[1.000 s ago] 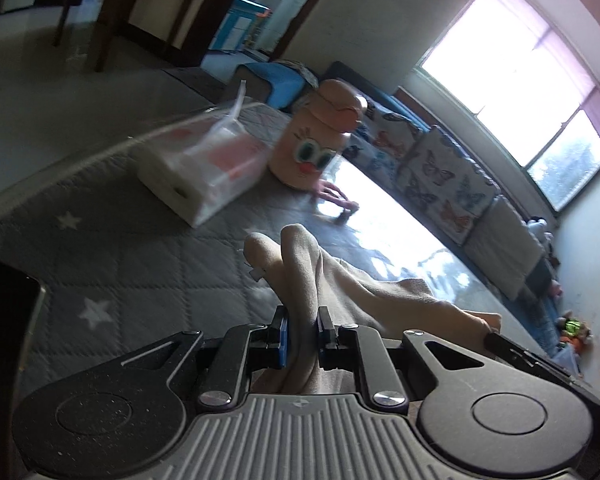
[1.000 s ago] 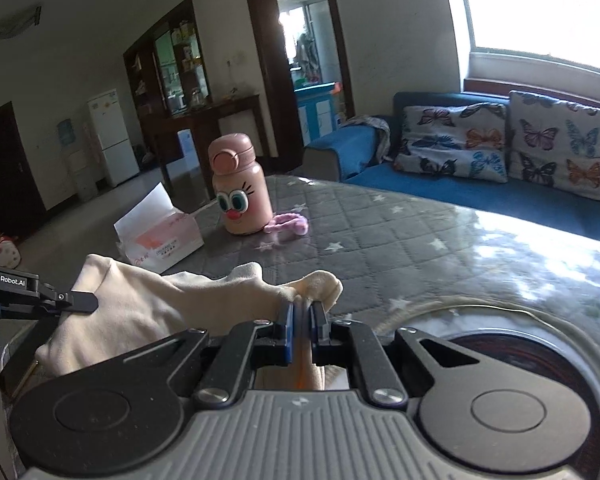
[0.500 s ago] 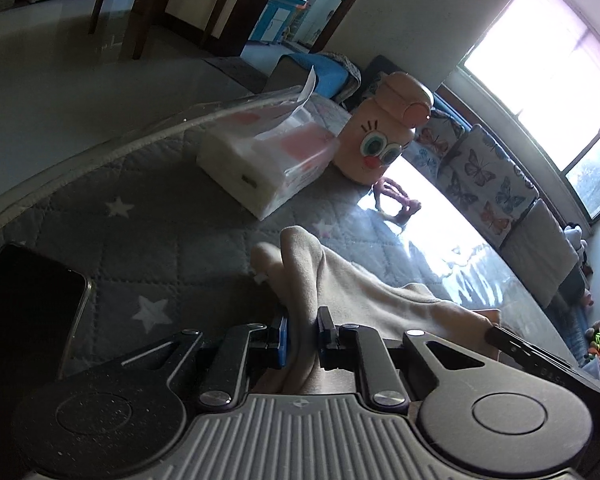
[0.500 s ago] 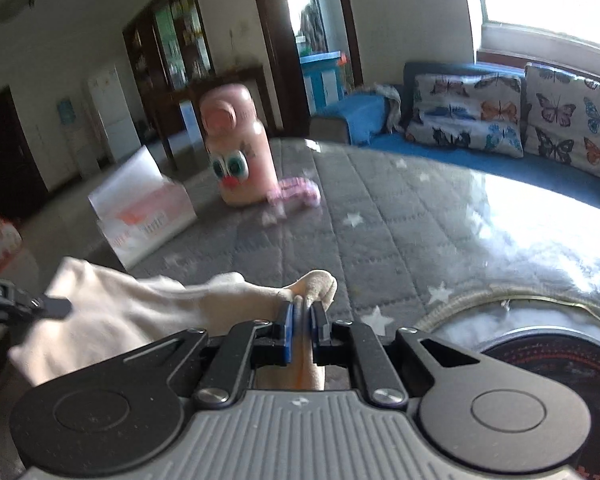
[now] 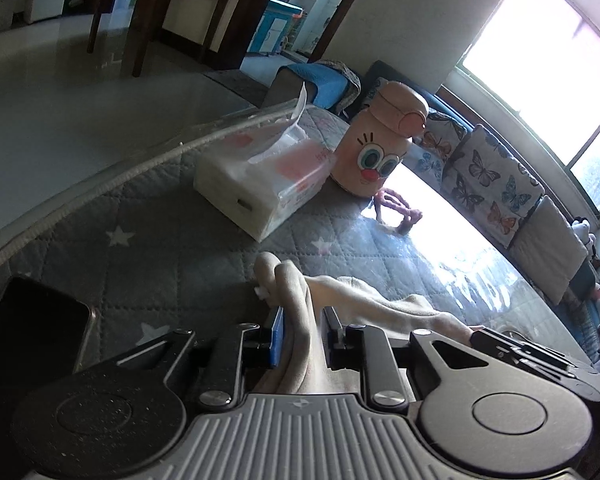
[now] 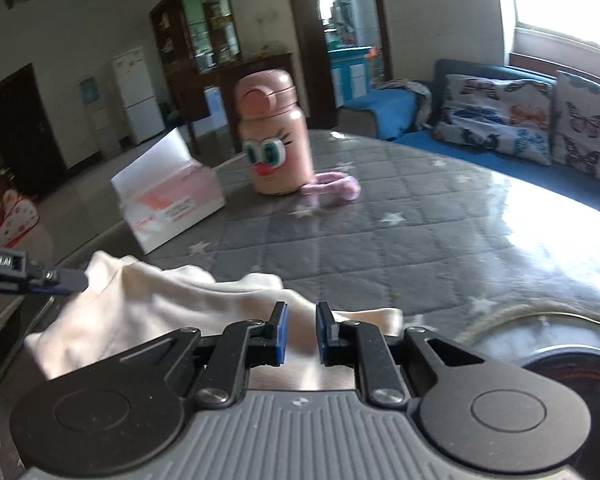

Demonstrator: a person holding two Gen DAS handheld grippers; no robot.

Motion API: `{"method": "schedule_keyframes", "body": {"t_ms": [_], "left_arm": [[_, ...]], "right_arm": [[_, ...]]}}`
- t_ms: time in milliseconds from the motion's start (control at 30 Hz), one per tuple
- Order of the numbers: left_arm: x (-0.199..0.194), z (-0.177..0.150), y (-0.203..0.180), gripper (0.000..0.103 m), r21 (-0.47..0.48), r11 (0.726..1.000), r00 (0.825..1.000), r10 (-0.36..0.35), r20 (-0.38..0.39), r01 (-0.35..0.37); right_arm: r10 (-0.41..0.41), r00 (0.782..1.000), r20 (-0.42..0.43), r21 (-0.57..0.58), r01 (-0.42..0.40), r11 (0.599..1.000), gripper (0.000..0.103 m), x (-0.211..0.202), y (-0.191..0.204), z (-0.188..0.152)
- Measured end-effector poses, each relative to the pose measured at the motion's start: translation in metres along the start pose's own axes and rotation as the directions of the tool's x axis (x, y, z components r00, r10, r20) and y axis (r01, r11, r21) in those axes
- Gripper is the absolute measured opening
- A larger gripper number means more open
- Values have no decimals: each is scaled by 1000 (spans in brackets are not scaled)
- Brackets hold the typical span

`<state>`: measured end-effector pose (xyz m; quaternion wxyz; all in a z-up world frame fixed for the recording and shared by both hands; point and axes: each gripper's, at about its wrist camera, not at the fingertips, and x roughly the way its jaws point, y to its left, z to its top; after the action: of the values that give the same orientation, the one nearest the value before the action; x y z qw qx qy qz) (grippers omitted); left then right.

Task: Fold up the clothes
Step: 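Lower the folded cream shirt onto the table with both grippers, then open both grippers to release the shirt and pull them back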

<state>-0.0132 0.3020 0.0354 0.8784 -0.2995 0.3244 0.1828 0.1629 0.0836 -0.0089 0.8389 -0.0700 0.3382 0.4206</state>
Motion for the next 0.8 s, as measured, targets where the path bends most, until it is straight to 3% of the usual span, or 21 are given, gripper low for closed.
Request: {"method": "schedule_keyframes", "body": {"t_ms": [167, 367, 533, 800], "left_arm": [[-6, 3, 5, 22, -4, 1000, 1000, 25, 17, -25], [7, 3, -13, 22, 21, 999, 999, -36, -13, 37], [28, -1, -35, 21, 61, 995, 996, -76, -49, 79], [61, -7, -43, 21, 100, 994, 994, -40, -99, 50]], "right_arm": [[20, 1000, -19, -27, -21, 999, 15, 15, 8, 0], [9, 998, -58, -20, -11, 1000, 15, 29, 5, -2], [24, 999, -44, -31, -26, 999, 17, 18, 7, -2], [34, 997, -74, -73, -40, 997, 35, 20, 16, -8]]}}
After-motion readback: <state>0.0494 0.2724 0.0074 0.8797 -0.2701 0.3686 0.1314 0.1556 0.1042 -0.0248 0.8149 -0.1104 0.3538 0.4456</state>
